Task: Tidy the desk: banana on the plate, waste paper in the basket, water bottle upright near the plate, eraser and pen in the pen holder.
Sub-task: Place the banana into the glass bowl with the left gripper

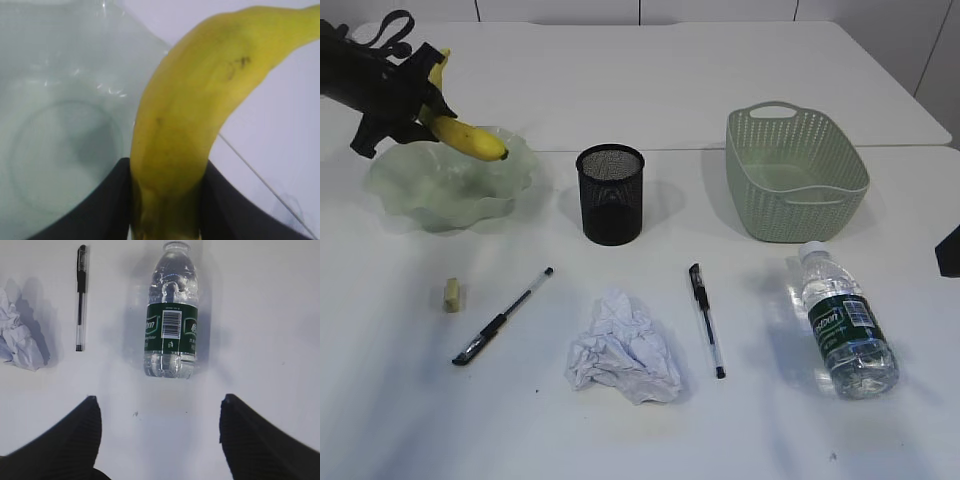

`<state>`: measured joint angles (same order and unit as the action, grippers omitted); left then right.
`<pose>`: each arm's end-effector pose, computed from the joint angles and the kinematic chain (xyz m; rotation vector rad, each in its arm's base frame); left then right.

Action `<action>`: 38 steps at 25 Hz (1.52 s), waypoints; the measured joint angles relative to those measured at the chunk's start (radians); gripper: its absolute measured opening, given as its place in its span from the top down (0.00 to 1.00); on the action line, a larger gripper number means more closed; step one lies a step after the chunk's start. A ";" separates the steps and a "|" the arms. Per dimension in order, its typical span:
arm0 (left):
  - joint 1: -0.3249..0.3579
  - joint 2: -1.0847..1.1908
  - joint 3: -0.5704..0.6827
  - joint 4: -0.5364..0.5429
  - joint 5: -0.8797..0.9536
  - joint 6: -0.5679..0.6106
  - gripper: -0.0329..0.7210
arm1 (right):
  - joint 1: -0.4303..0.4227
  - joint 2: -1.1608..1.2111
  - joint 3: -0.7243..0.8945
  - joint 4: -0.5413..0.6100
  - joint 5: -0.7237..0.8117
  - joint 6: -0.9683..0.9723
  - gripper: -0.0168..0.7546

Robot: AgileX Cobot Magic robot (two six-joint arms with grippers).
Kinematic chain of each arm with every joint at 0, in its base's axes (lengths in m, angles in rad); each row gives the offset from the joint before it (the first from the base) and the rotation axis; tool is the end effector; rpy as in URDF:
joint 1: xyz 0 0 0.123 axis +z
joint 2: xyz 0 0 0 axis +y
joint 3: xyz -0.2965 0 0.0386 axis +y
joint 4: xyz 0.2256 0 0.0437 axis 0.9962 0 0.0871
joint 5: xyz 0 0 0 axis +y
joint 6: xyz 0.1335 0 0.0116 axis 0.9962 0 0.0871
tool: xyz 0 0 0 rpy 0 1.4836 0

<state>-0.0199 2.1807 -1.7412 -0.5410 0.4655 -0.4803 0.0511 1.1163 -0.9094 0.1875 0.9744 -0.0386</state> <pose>0.5181 -0.0413 0.1977 -1.0057 2.2149 -0.7477 0.1946 0.0307 0.2856 -0.0291 2.6568 0.2447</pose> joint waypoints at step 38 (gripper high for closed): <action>0.020 0.157 -0.058 -0.035 -0.023 0.000 0.50 | 0.000 0.000 0.000 0.009 0.000 0.000 0.27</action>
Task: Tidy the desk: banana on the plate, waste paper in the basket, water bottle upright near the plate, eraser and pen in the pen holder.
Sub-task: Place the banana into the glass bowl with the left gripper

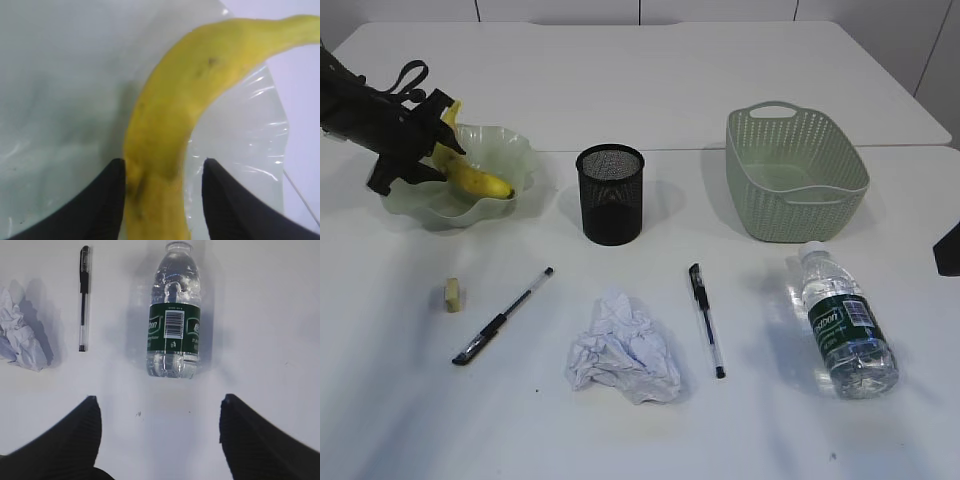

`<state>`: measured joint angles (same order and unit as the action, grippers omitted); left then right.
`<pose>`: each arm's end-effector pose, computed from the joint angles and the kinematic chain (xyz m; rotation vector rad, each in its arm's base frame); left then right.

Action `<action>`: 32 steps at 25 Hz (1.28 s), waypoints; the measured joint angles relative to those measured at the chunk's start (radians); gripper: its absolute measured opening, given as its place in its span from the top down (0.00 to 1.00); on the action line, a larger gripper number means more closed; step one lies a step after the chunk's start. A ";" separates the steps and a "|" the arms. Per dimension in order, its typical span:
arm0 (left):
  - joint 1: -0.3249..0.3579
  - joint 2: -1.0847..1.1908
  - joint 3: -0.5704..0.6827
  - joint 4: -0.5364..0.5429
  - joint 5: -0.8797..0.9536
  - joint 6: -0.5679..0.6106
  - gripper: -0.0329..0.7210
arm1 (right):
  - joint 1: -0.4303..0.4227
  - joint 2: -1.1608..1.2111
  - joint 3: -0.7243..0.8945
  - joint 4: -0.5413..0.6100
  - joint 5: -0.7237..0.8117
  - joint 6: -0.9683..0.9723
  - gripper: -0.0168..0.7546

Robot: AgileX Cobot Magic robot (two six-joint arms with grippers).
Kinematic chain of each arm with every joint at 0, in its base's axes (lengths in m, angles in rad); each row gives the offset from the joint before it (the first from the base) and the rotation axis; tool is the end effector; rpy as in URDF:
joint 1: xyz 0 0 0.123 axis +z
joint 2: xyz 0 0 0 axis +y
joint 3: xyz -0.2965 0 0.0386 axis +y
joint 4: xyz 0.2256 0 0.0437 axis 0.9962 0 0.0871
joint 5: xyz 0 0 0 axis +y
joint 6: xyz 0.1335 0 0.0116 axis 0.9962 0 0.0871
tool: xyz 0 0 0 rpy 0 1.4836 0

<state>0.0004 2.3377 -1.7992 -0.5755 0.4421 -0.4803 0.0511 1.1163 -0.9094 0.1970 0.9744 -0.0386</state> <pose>0.5376 -0.0310 0.1354 -1.1124 2.2471 -0.7299 0.1946 0.0317 0.2858 -0.0245 2.6559 0.2568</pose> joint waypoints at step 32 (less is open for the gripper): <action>0.000 -0.369 -0.001 0.374 0.518 0.273 0.49 | 0.000 0.000 0.000 0.000 0.065 0.000 0.27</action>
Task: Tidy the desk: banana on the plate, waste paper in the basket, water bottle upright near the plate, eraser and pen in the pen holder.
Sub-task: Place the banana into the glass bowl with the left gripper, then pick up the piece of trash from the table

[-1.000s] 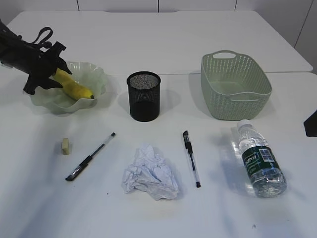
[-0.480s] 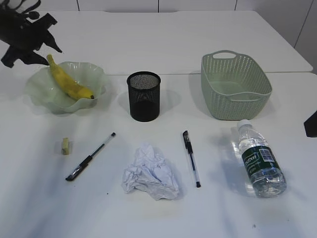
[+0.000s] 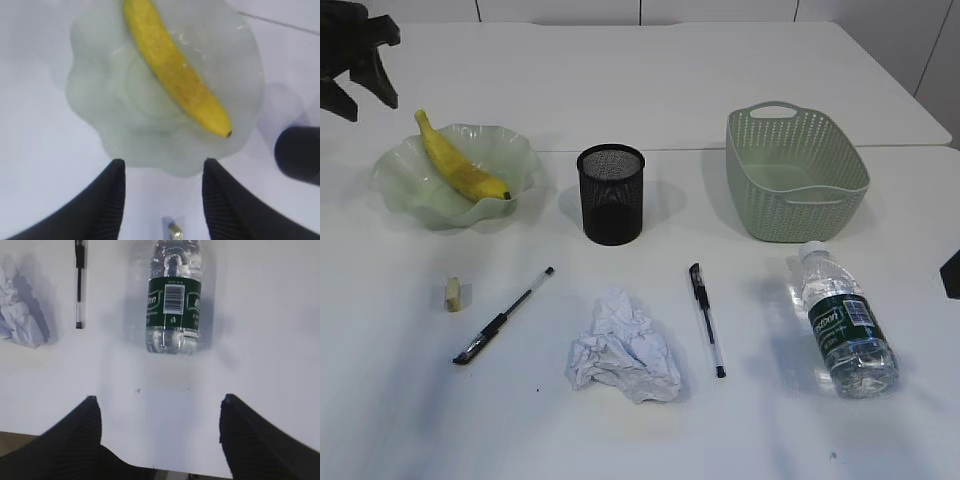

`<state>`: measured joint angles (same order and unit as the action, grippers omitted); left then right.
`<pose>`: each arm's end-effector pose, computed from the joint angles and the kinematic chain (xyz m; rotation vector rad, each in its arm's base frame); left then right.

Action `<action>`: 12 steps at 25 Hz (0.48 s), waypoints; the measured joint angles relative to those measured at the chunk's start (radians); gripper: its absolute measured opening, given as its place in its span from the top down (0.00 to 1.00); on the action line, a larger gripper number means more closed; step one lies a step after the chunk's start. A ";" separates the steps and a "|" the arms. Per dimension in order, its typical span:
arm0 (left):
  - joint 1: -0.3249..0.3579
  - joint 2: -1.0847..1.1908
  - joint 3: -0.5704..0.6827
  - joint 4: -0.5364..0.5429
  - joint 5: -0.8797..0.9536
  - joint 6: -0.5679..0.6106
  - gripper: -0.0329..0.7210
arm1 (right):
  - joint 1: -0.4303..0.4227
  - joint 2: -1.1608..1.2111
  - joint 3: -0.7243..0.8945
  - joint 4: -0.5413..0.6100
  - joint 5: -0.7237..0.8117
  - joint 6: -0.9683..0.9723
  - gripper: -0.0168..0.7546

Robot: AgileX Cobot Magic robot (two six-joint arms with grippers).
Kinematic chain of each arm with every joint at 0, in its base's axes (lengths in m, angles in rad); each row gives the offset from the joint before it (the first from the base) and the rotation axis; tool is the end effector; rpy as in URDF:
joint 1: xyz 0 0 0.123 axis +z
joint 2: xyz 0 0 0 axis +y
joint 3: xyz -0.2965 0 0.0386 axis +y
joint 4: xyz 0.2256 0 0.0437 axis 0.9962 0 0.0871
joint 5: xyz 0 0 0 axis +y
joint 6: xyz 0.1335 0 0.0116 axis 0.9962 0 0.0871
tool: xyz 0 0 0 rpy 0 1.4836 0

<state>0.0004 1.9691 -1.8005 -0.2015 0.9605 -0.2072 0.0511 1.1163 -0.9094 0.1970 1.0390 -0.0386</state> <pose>0.4481 -0.0218 0.2730 -0.3635 2.5925 -0.3295 0.1868 0.0322 0.2822 -0.0341 2.7198 0.2636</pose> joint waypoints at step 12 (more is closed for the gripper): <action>0.000 -0.143 0.126 0.044 0.207 0.224 0.49 | 0.000 -0.053 0.000 0.037 0.046 0.000 0.27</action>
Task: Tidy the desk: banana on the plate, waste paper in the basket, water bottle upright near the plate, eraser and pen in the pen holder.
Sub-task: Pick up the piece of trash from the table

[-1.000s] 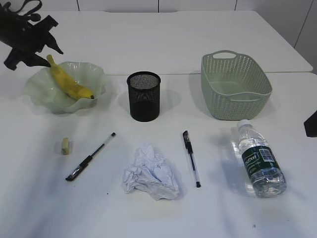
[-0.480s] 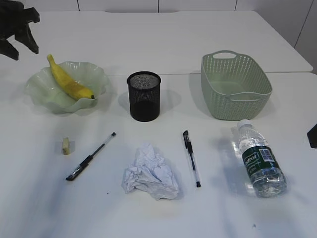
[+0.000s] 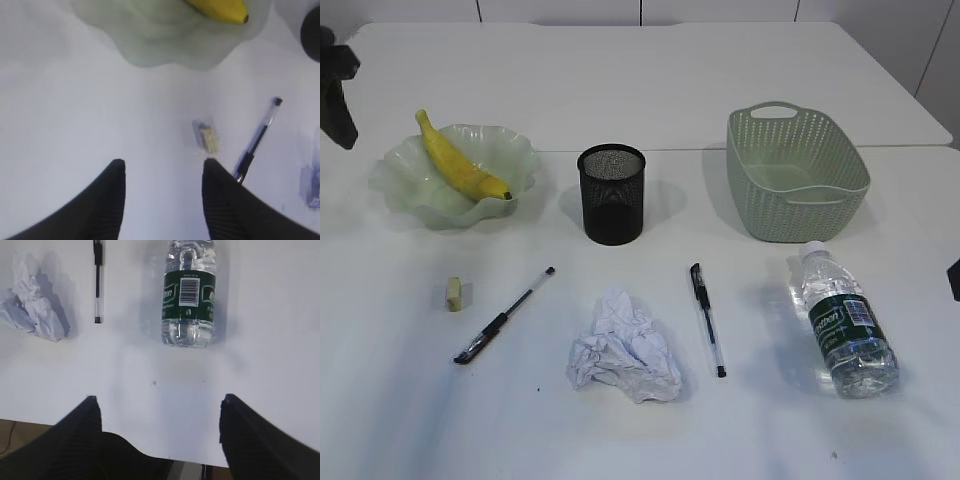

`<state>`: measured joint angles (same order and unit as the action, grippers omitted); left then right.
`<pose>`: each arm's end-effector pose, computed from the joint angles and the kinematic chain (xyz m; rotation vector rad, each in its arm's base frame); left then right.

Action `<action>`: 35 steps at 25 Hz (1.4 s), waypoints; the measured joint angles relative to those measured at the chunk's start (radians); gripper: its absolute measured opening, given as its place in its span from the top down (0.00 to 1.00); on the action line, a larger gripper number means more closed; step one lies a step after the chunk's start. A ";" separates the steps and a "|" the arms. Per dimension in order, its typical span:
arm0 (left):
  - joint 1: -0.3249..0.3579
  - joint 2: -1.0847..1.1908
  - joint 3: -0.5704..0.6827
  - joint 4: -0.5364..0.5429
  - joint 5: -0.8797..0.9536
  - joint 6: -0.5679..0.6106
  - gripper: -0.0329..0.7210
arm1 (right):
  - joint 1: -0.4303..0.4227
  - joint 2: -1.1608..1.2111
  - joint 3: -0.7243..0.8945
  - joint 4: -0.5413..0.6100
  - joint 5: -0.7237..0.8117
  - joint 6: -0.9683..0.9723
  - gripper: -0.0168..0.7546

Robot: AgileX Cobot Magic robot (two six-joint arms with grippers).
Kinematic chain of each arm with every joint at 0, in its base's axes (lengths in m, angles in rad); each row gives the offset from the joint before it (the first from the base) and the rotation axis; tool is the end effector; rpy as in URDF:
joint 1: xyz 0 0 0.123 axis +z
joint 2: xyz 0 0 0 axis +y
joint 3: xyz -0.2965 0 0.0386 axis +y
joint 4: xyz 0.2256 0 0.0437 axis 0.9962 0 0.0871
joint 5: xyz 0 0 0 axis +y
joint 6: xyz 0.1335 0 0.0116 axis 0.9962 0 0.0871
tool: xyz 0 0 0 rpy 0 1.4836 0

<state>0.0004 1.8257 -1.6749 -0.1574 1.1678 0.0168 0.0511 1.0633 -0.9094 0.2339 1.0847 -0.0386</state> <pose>0.3864 -0.0192 0.2846 -0.0288 2.7937 -0.2133 0.1724 0.0363 0.2903 -0.0327 2.7079 0.3164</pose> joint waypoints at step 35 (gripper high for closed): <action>0.000 -0.681 0.730 0.056 -0.078 0.010 0.51 | 0.383 0.169 -0.050 0.004 -0.115 -0.005 0.27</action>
<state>0.0004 1.1445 -0.9453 -0.1015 1.0896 0.0270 0.4339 1.2325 -0.9597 0.2378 0.9693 -0.0441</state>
